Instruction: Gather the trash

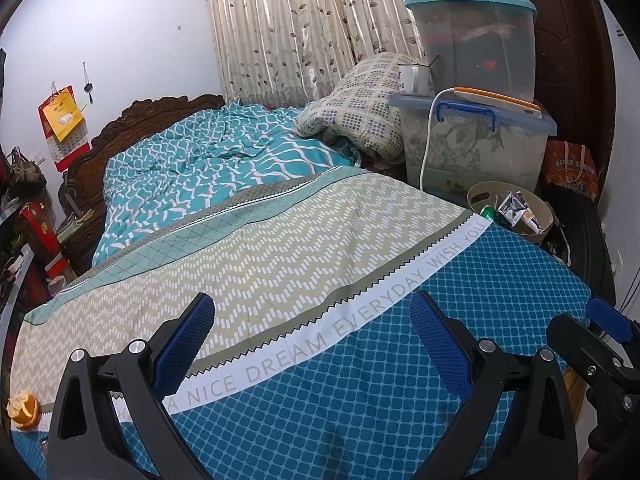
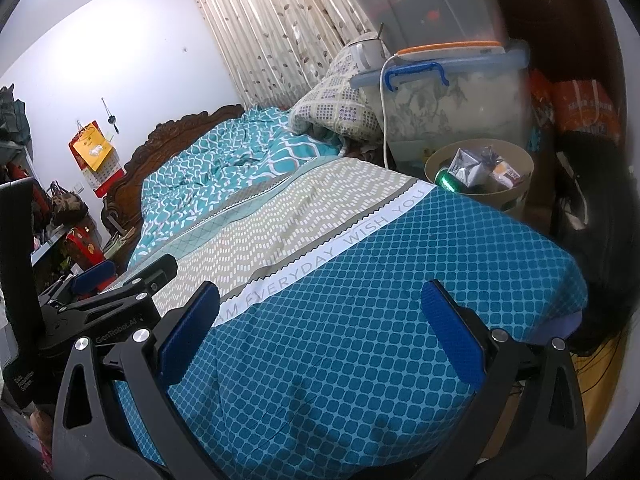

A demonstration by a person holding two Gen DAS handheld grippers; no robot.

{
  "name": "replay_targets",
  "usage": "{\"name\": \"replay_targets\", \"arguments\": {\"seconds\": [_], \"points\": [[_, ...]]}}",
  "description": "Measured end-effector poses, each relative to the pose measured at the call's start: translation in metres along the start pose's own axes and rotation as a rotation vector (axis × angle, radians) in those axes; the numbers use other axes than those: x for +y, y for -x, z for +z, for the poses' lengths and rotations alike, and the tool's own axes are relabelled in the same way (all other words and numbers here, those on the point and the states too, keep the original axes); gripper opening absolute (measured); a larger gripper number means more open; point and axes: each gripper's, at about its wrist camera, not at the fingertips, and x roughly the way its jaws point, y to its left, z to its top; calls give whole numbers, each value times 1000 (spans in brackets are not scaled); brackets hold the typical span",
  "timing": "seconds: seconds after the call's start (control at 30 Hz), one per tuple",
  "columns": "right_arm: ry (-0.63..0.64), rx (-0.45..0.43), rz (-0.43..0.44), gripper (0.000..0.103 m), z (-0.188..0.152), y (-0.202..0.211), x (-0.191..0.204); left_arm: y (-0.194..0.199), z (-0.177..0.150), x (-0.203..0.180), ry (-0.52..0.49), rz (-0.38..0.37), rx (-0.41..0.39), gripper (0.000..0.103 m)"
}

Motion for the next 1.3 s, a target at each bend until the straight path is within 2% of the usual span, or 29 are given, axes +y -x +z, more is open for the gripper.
{"name": "replay_targets", "arguments": {"seconds": [1.3], "points": [[-10,15,4,100,-5,-5,0,-3,1,-7,-32,-13,10,94]]}}
